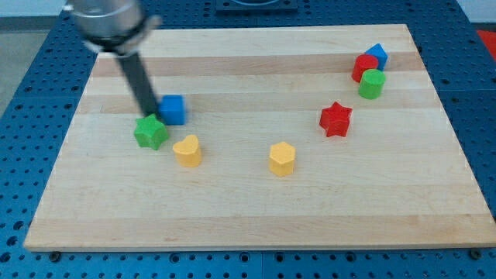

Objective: Slide the blue cube to the red star

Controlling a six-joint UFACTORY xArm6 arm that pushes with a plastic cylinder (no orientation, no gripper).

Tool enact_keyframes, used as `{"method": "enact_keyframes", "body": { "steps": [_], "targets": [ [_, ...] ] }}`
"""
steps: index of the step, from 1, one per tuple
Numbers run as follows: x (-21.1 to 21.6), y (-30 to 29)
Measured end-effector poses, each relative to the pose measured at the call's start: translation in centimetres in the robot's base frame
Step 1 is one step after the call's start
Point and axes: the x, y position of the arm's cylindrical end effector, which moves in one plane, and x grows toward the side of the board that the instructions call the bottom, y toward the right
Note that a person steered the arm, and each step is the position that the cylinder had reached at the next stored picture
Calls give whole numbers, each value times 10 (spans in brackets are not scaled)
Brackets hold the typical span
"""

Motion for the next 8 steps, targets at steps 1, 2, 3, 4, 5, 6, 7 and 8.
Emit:
{"method": "enact_keyframes", "body": {
  "steps": [1,2,3,4,5,6,7,8],
  "targets": [
    [0,84],
    [0,115],
    [0,78],
    [-5,39],
    [-19,63],
    [-26,114],
    [-25,175],
    [-23,225]
  ]
}}
